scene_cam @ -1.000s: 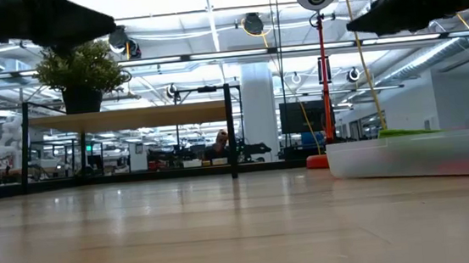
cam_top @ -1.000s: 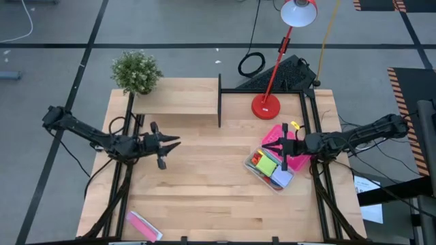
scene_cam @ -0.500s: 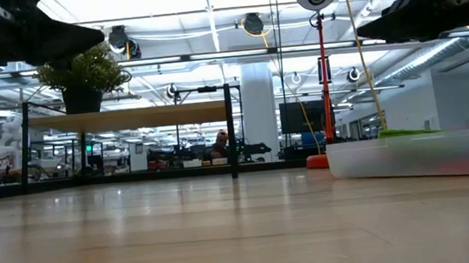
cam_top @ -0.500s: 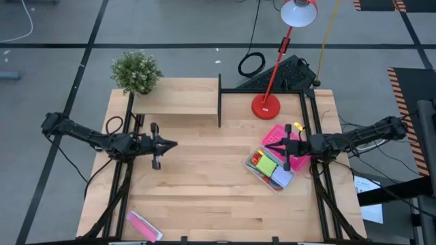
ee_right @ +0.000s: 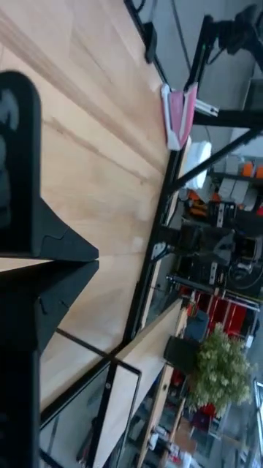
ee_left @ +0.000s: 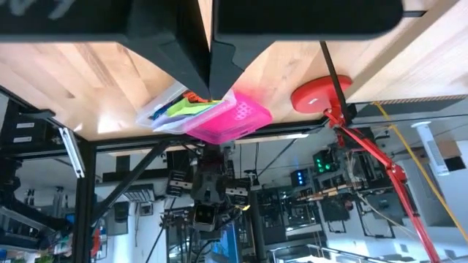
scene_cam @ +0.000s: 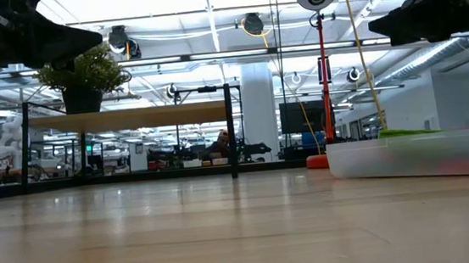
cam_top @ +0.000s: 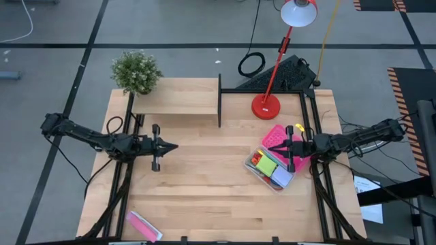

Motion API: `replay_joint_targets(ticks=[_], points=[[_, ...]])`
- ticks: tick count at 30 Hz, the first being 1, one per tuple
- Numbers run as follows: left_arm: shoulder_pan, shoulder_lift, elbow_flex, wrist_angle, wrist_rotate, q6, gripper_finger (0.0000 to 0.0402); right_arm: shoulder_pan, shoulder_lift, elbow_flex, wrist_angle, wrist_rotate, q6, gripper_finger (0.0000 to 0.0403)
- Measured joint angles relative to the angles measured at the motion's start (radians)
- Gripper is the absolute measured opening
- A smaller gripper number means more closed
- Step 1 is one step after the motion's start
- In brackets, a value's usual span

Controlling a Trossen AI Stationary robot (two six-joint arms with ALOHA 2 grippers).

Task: Pack school essentials
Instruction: Return to Home Position

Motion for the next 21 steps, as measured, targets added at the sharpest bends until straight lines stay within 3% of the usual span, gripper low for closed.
replay_joint_targets(ticks=[9, 15, 21], points=[[0.000, 0.000, 0.000, -0.021, 0.000, -0.001, 0.0006, -0.001, -0.010, -0.101, 0.206, -0.074, -0.020, 0.0000], [0.000, 0.000, 0.000, -0.024, -0.004, -0.001, 0.0006, -0.002, -0.035, -0.105, 0.215, -0.072, -0.054, 0.0000], [0.000, 0.000, 0.000, -0.024, -0.003, 0.001, 0.0007, -0.002, -0.149, -0.106, 0.174, -0.100, -0.074, 0.0000]])
